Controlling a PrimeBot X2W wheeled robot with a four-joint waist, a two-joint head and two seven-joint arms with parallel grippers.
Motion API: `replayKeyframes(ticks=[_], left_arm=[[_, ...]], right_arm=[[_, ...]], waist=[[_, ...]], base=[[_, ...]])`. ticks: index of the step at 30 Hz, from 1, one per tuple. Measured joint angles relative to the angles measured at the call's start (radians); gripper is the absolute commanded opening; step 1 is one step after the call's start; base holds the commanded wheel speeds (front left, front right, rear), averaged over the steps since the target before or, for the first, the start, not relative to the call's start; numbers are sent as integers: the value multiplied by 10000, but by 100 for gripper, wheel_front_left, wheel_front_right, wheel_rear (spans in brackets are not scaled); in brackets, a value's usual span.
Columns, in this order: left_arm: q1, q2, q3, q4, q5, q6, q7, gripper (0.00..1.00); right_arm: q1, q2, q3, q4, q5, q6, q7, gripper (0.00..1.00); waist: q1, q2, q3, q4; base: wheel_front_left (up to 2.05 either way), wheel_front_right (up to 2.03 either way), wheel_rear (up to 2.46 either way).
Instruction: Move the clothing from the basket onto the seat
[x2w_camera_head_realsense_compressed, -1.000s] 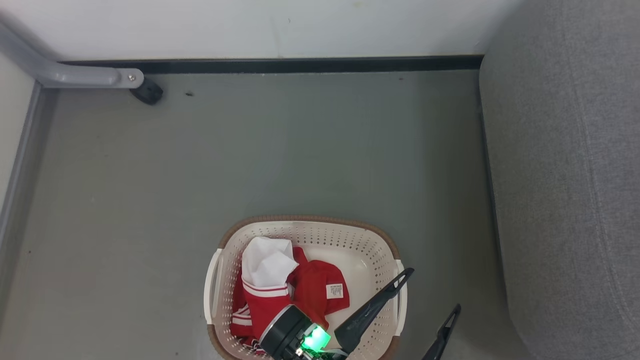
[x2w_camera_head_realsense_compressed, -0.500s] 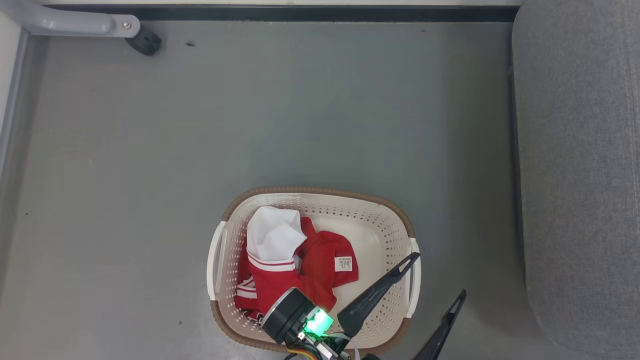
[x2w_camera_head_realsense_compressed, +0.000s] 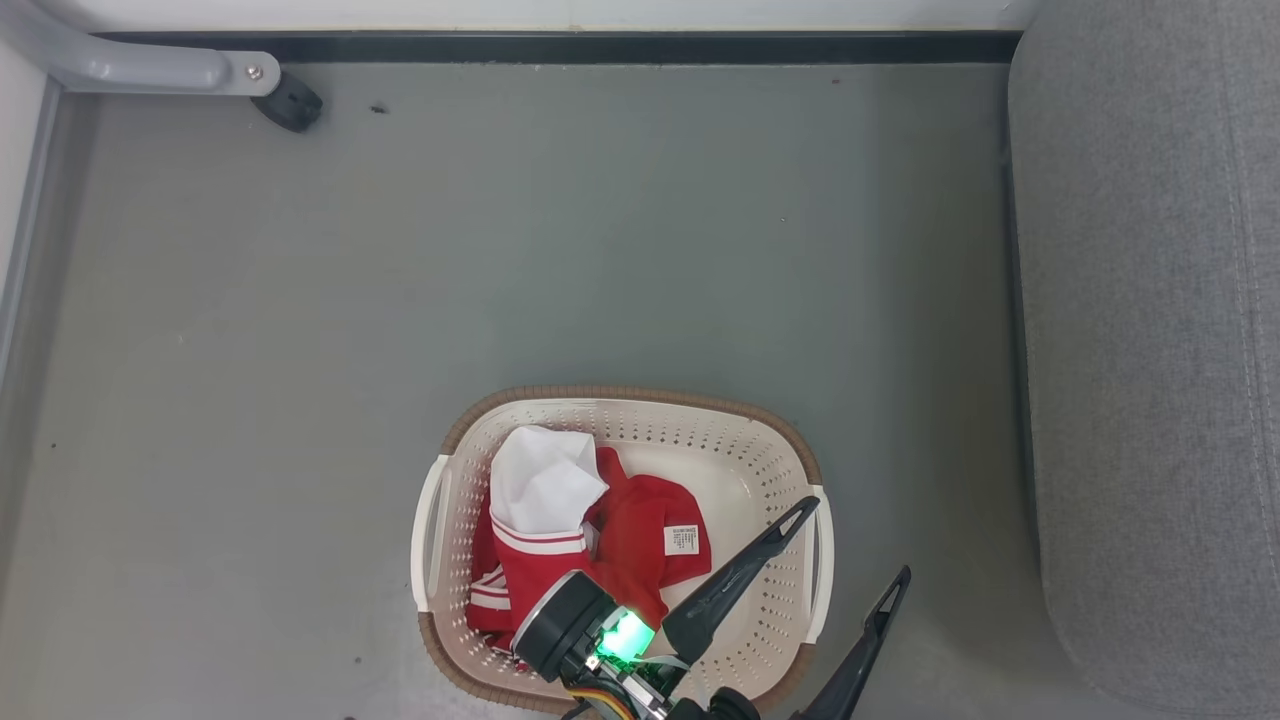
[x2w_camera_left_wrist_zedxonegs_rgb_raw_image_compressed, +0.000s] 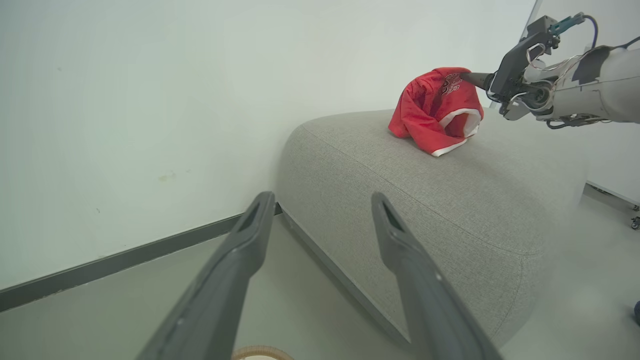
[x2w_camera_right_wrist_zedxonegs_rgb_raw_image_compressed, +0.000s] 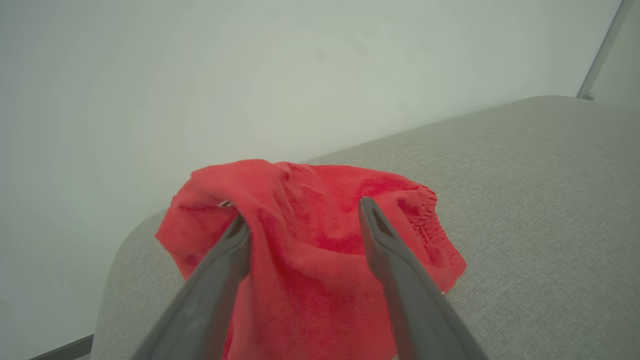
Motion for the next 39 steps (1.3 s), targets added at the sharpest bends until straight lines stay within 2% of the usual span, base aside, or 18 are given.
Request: replayKeyframes(ticks=[6,15,22,31,39], left_arm=[[-4,-2,31,77,-25,0,-2,100],[-1,-6,242,255,-128,0,-2,100],[62,-10,355,378,-201,0,-2,100],[521,-13,915,878,-472,0,-2,100],[1053,-13,1310,1103,-633,0,-2,100]], right_arm=[[303,115,276,159,209,2,-2,100],[1067,802,865,201,397,2,0,100],[1708,1097,945,-111,454,0,0,100],[2199,1300,648,-1797,-58,2,0,100],[3304,1996,393,-3367,-755,0,0,100]], waist=[[0,0,-127,-50],[0,0,-510,-130],[0,0,-982,-184],[0,-1,-1746,-263],[-1,-1,-2587,-260]], base=[[0,0,0],[0,0,0],[0,0,0],[0,0,0],[0,0,0]])
